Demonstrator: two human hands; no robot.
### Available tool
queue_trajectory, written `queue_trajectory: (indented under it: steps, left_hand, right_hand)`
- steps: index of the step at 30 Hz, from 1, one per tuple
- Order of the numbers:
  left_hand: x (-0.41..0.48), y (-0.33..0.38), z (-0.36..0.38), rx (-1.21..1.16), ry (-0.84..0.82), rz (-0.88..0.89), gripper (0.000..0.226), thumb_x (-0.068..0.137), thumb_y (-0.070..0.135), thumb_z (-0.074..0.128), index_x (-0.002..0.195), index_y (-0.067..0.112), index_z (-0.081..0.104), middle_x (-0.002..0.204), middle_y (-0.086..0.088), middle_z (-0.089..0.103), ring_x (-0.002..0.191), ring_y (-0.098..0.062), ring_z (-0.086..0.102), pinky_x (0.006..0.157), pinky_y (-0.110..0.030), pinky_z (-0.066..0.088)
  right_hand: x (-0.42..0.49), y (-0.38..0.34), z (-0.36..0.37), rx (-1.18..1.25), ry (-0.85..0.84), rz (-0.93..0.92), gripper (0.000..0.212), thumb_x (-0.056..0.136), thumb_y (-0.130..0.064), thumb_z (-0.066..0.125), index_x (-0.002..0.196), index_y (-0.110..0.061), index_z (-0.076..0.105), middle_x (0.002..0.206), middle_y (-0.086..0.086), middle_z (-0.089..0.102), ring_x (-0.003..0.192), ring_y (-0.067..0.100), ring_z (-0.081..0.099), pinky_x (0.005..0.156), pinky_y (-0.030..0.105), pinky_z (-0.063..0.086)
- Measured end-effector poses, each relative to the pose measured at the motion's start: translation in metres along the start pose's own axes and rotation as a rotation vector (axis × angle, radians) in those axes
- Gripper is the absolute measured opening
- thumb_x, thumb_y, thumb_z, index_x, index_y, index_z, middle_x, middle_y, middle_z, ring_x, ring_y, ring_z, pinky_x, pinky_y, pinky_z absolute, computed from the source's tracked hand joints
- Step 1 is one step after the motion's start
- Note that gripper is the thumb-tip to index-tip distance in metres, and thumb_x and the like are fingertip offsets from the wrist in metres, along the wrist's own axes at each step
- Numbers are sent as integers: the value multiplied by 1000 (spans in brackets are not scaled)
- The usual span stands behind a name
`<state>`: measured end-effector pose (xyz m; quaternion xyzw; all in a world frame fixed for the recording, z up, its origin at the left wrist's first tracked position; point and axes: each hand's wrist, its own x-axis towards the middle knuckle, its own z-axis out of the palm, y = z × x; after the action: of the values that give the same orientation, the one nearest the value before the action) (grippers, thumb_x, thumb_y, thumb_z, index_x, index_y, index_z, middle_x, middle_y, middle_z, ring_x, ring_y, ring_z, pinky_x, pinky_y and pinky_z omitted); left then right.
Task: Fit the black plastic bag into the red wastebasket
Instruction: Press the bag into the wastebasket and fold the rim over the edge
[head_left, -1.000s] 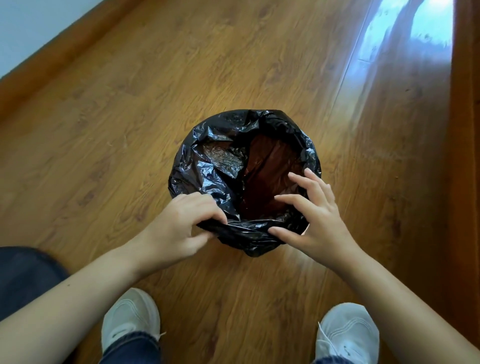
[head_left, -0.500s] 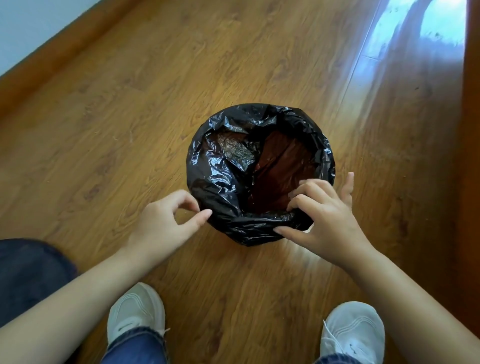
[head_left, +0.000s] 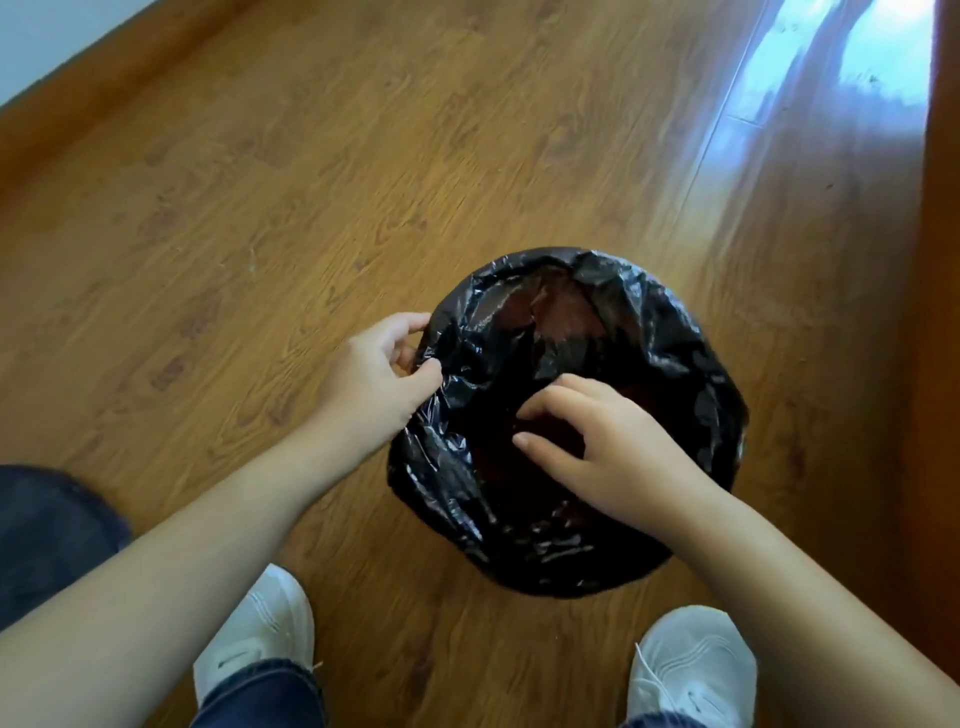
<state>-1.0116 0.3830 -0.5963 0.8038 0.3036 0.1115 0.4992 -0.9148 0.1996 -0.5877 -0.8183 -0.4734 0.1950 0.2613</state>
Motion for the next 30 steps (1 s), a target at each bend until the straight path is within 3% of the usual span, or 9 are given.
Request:
queue_trajectory:
  steps: [3, 8, 12, 15, 18, 21, 24, 27, 30]
  left_hand:
    - [-1, -1, -3, 35, -76, -7, 33, 77, 10, 62, 79, 42, 59, 57, 7, 50, 48, -1, 43, 50, -14, 35]
    - [-6, -5, -11, 120, -212, -14, 27, 74, 14, 65, 84, 39, 61, 60, 4, 51, 49, 0, 42, 51, -11, 33]
    - [0, -3, -21, 116, -275, -20, 29, 76, 9, 64, 91, 34, 63, 63, 2, 62, 51, -2, 50, 54, -14, 40]
    - [7, 6, -30, 148, -288, -5, 27, 77, 11, 64, 89, 35, 64, 67, -8, 66, 53, -11, 52, 57, -25, 42]
    - [12, 24, -36, 182, -263, 63, 31, 77, 13, 64, 85, 43, 62, 64, -2, 60, 50, -6, 48, 55, -21, 40]
    - [15, 44, -35, 216, -279, 128, 33, 76, 14, 62, 90, 44, 65, 73, 1, 69, 62, -10, 61, 62, -27, 48]
    - [14, 56, -31, 292, -299, 191, 38, 76, 7, 56, 100, 34, 68, 81, 10, 72, 73, -2, 62, 67, -19, 46]
    - [13, 62, -29, 300, -312, 179, 40, 76, 5, 55, 100, 35, 68, 86, 14, 72, 78, 0, 62, 70, -19, 47]
    - [13, 64, -24, 291, -326, 183, 42, 75, 5, 53, 98, 36, 68, 88, 10, 73, 79, -10, 65, 73, -31, 47]
  right_hand:
    - [9, 4, 3, -134, -42, -17, 33, 82, -44, 53, 108, -24, 55, 105, -5, 55, 100, 17, 47, 82, 34, 44]
    - [21, 12, 25, -291, -260, -1, 43, 82, -46, 53, 119, -24, 50, 114, 1, 53, 108, 23, 45, 87, 39, 44]
    - [27, 23, 42, -342, -345, -23, 60, 83, -42, 53, 136, -25, 30, 129, 2, 46, 120, 24, 38, 95, 35, 38]
    - [27, 29, 56, -509, -398, -93, 76, 85, -42, 50, 142, -23, 5, 149, 4, 25, 133, 23, 21, 105, 33, 22]
    - [24, 33, 63, -658, -455, -84, 80, 88, -46, 42, 140, -20, -12, 154, 4, -11, 139, 23, -12, 111, 36, -8]
    - [22, 29, 60, -639, -431, -34, 81, 87, -54, 38, 140, -22, -13, 152, 6, -17, 136, 26, -22, 108, 40, -16]
    - [19, 23, 56, -619, -347, -165, 76, 85, -57, 38, 142, -26, -3, 154, 1, -7, 138, 28, -17, 103, 45, -20]
    - [19, 29, 54, -783, -423, -154, 74, 87, -59, 28, 142, -21, -4, 154, 4, -5, 137, 28, -17, 99, 44, -26]
    - [23, 36, 63, -950, -497, -120, 74, 87, -61, 21, 142, -16, -2, 153, 7, -8, 136, 26, -21, 97, 46, -28]
